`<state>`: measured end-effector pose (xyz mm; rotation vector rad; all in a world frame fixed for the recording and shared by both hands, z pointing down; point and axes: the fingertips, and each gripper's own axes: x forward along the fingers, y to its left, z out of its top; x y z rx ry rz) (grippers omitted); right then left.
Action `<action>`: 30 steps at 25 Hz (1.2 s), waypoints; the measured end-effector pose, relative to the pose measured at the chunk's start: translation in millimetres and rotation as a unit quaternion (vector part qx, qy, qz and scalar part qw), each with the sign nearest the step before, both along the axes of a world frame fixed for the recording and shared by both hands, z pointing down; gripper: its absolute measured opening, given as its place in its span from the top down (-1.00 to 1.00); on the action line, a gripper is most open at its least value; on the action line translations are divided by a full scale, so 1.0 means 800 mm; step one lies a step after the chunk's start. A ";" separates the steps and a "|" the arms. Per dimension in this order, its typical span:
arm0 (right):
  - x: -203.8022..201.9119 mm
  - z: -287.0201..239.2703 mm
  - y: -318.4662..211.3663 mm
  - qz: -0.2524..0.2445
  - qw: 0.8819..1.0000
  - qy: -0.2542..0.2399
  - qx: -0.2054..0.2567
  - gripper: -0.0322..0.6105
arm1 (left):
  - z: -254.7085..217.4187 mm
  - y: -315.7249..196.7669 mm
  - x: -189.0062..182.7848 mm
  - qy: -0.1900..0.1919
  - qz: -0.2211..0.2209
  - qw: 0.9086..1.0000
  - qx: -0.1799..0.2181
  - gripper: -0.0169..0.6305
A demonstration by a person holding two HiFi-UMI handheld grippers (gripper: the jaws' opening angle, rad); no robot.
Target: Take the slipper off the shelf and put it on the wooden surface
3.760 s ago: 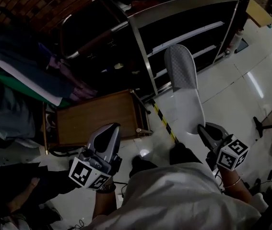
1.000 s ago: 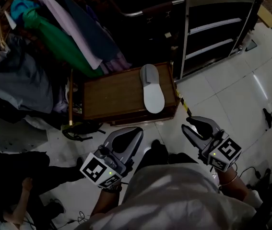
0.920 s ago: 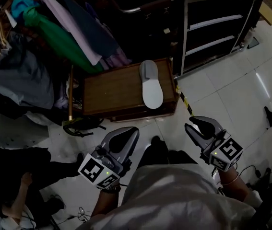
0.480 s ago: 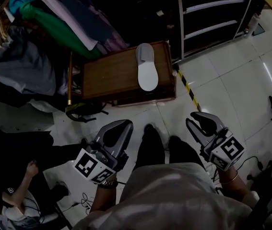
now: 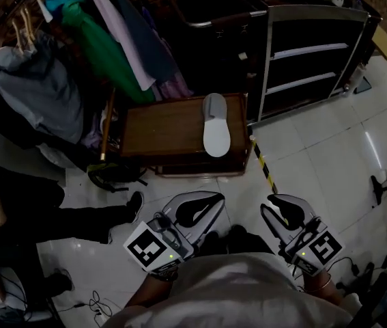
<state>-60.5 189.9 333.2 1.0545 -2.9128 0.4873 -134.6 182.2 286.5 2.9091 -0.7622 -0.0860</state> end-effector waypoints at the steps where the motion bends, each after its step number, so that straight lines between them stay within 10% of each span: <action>1: -0.012 -0.006 0.001 -0.004 1.000 0.001 0.003 0.65 | -0.001 0.006 -0.005 0.001 -0.002 1.000 0.002 0.95; 17: -0.107 -0.061 0.027 -0.004 0.998 0.021 0.064 0.70 | -0.017 0.066 -0.098 0.023 -0.027 0.999 -0.002 0.95; 30: -0.093 -0.012 0.032 0.009 0.999 0.051 0.008 0.74 | -0.002 0.055 -0.103 0.026 -0.004 1.000 -0.011 0.95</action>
